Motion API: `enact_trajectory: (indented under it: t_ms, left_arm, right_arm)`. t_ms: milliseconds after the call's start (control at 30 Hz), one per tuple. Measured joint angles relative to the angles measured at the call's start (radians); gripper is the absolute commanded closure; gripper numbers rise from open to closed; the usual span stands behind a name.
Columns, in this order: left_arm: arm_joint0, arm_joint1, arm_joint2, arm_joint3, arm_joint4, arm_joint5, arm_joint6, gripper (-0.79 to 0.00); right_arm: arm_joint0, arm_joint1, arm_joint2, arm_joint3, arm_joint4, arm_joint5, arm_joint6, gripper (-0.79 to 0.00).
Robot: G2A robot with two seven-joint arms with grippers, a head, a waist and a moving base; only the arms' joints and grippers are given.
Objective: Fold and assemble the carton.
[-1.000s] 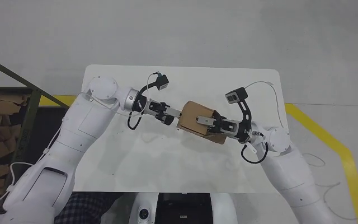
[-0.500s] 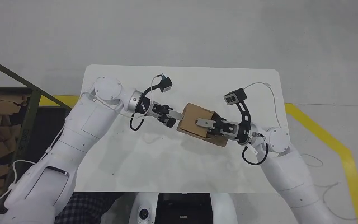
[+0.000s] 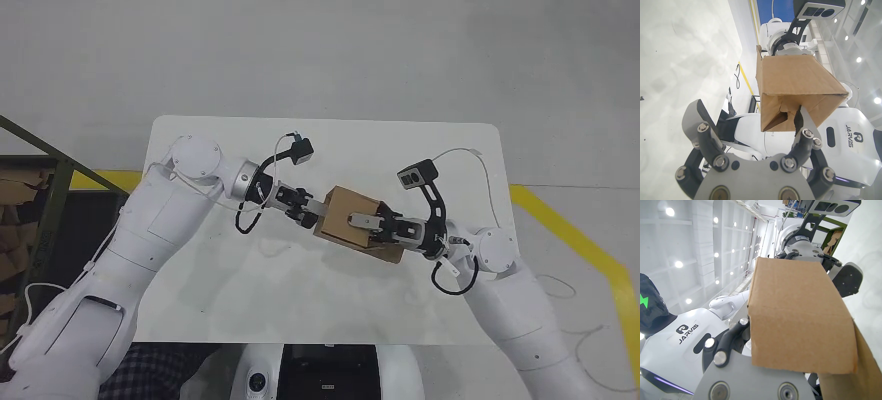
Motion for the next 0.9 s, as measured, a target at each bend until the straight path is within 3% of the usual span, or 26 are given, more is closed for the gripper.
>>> enact_trajectory:
  t_ms: [667, 900]
  left_arm:
    - [-0.009, -0.004, 0.009, 0.001, -0.001, -0.006, -0.005, -0.785]
    - [-0.004, 0.003, -0.021, 0.014, -0.006, -0.018, 0.01, -0.785]
  right_arm:
    - [0.004, -0.003, 0.0, 0.008, 0.01, 0.001, 0.003, 0.0]
    - [0.003, -0.002, 0.005, 0.012, 0.034, 0.002, 0.031, 0.0]
